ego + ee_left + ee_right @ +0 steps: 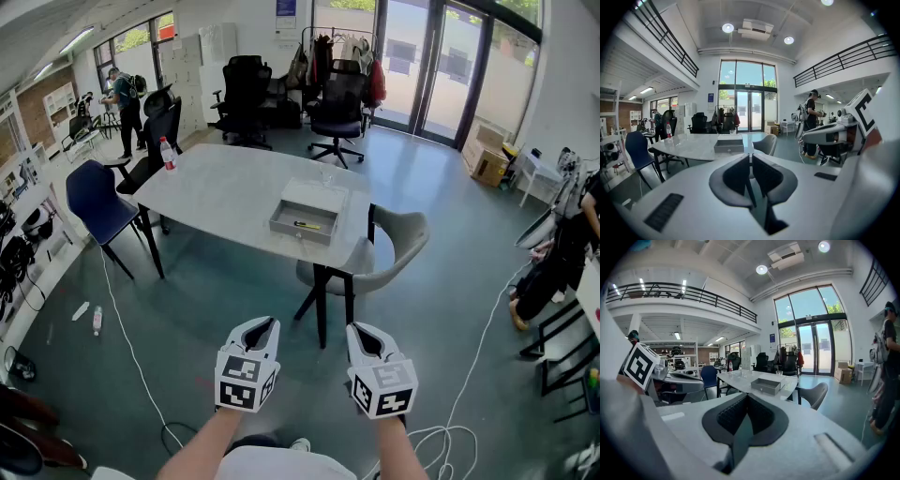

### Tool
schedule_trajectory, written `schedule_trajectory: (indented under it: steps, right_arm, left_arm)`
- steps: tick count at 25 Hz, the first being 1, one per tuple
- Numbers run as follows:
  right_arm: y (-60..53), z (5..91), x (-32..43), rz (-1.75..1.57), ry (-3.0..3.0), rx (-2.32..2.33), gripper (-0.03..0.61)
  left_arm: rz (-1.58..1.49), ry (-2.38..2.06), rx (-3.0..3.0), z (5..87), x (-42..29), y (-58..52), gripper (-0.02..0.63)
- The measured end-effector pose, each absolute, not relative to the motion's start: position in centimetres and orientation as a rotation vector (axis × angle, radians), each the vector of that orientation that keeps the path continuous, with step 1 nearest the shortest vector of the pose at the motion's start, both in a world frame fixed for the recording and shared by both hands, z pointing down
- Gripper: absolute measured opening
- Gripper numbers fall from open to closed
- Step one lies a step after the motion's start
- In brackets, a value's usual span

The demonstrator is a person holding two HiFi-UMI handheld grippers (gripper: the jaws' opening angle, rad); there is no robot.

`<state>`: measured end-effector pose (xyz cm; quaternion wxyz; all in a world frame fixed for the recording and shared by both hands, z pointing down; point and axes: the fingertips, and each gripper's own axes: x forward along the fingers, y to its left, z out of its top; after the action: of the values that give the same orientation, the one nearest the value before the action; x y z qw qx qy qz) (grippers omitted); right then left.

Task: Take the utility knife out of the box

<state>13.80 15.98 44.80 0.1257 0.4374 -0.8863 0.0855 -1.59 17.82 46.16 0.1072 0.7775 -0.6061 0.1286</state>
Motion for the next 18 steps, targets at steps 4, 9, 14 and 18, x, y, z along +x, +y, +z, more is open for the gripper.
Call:
schedule_trajectory:
  steps: [4,9,14,18]
  right_arm:
    - [16.1,45.0,13.3,0.267,-2.585,1.260,0.005]
    - [15.9,45.5,12.3,0.268,-2.584,1.234,0.005]
    - [14.6,46.1,11.3,0.267,-2.579,1.217,0.005]
    - [13.3,46.2,10.6,0.271,-2.570,1.215,0.005]
  left_arm:
    - [0.378,-1.783,2.285,46.3,-2.1,17.9,0.025]
    - [0.362,-1.777,2.284,46.8,-2.8,17.6,0.025]
    - [0.342,-1.775,2.272,47.4,-3.8,16.3,0.028]
    - [0.335,-1.755,2.272,47.6,-4.6,14.9,0.074]
